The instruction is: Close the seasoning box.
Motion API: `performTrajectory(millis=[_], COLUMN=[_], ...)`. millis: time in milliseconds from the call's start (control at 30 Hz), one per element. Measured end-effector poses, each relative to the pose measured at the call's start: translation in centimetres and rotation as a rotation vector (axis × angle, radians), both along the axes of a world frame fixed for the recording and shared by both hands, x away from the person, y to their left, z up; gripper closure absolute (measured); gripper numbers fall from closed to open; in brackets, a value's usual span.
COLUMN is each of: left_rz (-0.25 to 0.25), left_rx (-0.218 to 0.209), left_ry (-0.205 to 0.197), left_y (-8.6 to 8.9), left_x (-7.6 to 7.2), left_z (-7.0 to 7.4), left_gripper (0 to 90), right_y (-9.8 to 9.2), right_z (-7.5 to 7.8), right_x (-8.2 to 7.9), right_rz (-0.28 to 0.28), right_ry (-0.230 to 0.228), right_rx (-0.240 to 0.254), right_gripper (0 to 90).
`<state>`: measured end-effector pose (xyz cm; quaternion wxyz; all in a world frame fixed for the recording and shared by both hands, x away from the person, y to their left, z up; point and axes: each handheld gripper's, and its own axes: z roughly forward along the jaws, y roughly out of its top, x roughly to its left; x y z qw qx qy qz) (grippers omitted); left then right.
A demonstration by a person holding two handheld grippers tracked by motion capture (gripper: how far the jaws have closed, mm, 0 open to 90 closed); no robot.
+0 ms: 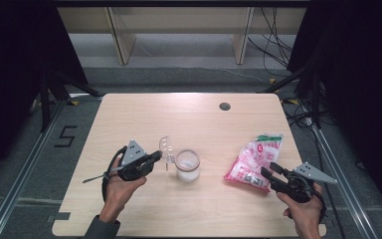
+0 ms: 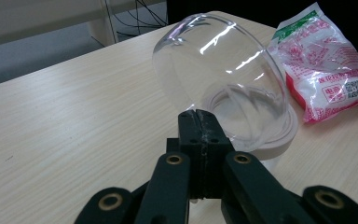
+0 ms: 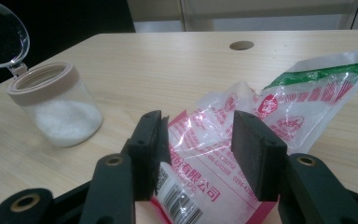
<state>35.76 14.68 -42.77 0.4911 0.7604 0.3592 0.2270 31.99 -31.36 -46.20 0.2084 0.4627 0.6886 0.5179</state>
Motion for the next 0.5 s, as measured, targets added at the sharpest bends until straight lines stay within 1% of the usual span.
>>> performTrajectory(millis=[33,67,133,167,200,233,267,300,333,367,400,433,467,500], left_rz=[-0.004,-0.007,-0.006,-0.009,-0.009,-0.011,-0.014,-0.014,-0.014,-0.01,-0.009,-0.015,-0.014,-0.016], left_rx=[0.0,-0.004,-0.012,-0.008,-0.011,-0.006,-0.002,-0.003,-0.003,0.002,-0.006,-0.002,0.007,0.005], left_ry=[-0.004,-0.004,-0.003,-0.006,-0.005,-0.009,-0.013,-0.012,-0.012,-0.012,-0.008,-0.012,-0.014,-0.016], left_y=[-0.01,-0.05,-0.16,-0.19,-0.24,-0.25,-0.27,-0.3,-0.32,-0.34,-0.41,-0.42,-0.44,-0.48], left_x=[0.04,0.05,0.07,0.06,0.07,0.08,0.08,0.08,0.07,0.04,0.04,0.06,0.02,0.03], left_z=[0.01,0.02,0.02,0.07,0.08,0.12,0.17,0.19,0.22,0.27,0.25,0.3,0.4,0.44], left_gripper=[89.3,89.3,89.3,89.3,89.3,89.3,89.3,89.3,89.3,89.3,89.3,89.3,89.3,89.3], right_y=[0.31,0.14,0.13,0.17,0.18,0.47,0.45,0.53,0.37,0.35,0.49,0.35,0.39,0.34], right_z=[0.04,-0.08,-0.04,-0.08,-0.02,-0.06,-0.11,-0.17,-0.18,-0.14,-0.06,-0.11,-0.13,-0.15], right_x=[-0.28,-0.11,-0.31,-0.32,-0.43,-0.61,-0.57,-0.56,-0.44,-0.53,-0.78,-0.66,-0.73,-0.69], right_rz=[-0.015,-0.001,-0.007,-0.002,0.003,-0.01,-0.002,-0.006,0.009,0.012,0.003,0.014,0.009,0.014], right_ry=[0.022,-0.005,0.005,0.0,0.015,0.018,0.008,-0.002,-0.018,-0.005,0.019,-0.001,0.002,-0.002], right_rx=[0.037,0.009,-0.006,0.002,-0.007,0.026,0.024,0.027,0.013,0.002,0.013,-0.002,0.002,-0.005], right_gripper=[54.1,54.0,53.9,53.9,53.9,53.8,53.8,53.8,53.8,53.8,53.8,53.7,53.7,53.6])
